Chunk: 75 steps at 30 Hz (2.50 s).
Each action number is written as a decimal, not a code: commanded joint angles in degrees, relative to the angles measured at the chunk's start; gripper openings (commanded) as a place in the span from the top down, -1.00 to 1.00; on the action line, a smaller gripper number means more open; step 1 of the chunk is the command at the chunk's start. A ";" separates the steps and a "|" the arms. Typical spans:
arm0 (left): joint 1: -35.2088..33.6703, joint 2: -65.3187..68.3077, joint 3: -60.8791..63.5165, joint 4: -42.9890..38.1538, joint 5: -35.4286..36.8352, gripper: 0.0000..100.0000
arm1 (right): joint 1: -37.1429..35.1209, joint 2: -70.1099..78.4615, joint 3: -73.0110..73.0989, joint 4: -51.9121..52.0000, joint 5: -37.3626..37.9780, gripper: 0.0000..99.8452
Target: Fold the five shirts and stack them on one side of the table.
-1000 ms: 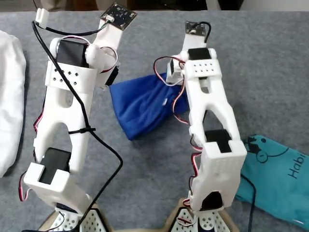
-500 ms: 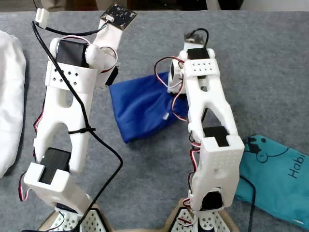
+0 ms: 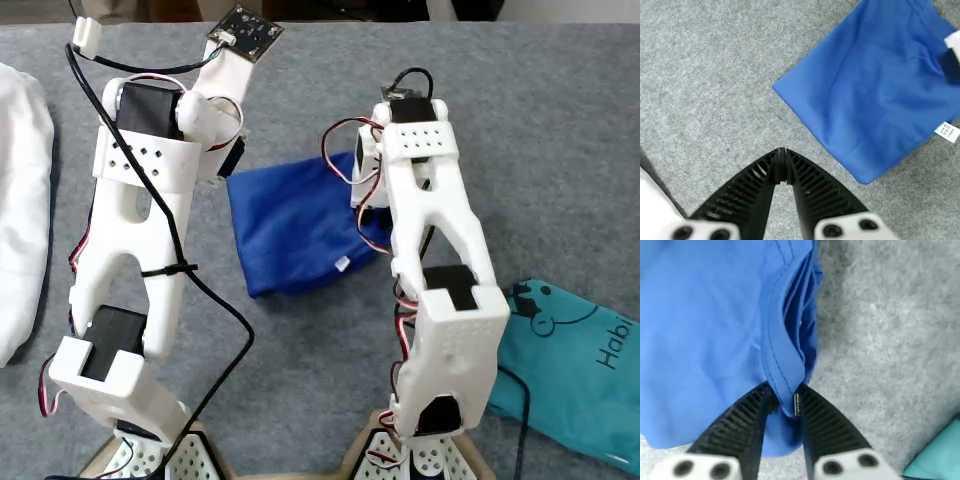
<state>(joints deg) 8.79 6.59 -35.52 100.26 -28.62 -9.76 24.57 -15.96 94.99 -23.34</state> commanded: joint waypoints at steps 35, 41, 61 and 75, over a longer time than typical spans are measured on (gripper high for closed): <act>-0.70 -2.68 -1.76 0.44 -0.26 0.96 | -3.47 -20.97 32.57 -26.29 -48.35 0.29; -0.26 -2.59 -0.79 0.44 -0.35 0.96 | -3.38 -20.88 34.59 -29.10 -50.37 0.29; 0.97 -2.42 -0.44 0.44 -0.35 0.96 | -3.47 -21.41 46.55 -48.35 -52.13 0.74; 0.97 -2.51 1.14 0.44 -2.29 0.96 | -1.36 -21.49 45.85 -47.91 -45.45 0.99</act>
<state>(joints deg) 9.41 6.59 -34.29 100.26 -30.64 -12.31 6.81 31.08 47.69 -70.73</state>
